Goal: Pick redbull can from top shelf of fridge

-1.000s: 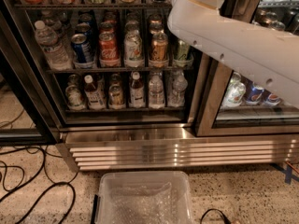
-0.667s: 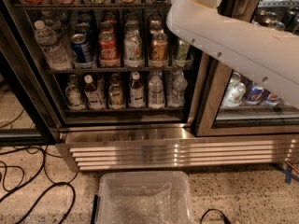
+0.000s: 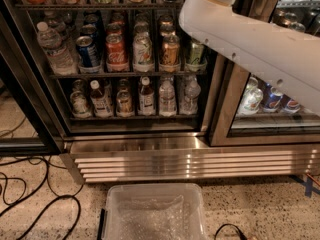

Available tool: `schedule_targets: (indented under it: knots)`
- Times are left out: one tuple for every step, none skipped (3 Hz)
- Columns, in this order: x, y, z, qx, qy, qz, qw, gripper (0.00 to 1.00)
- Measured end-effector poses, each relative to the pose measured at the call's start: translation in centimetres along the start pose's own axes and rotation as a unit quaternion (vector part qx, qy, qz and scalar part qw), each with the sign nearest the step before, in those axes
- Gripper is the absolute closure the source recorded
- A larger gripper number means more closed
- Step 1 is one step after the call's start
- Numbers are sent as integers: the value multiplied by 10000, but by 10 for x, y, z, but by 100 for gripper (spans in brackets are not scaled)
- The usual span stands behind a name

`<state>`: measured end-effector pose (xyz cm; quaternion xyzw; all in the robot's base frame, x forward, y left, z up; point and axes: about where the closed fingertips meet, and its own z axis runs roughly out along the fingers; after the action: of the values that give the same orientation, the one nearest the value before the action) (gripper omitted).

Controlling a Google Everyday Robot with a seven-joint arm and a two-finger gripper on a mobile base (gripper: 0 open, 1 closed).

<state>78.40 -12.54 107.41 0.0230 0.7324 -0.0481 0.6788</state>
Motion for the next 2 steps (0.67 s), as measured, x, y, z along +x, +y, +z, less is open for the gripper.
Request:
schedule_targets:
  knots:
    - [-2, -1, 7, 30, -42, -3, 10000, 40]
    - [0, -3, 12, 57, -48, -25, 10000, 37]
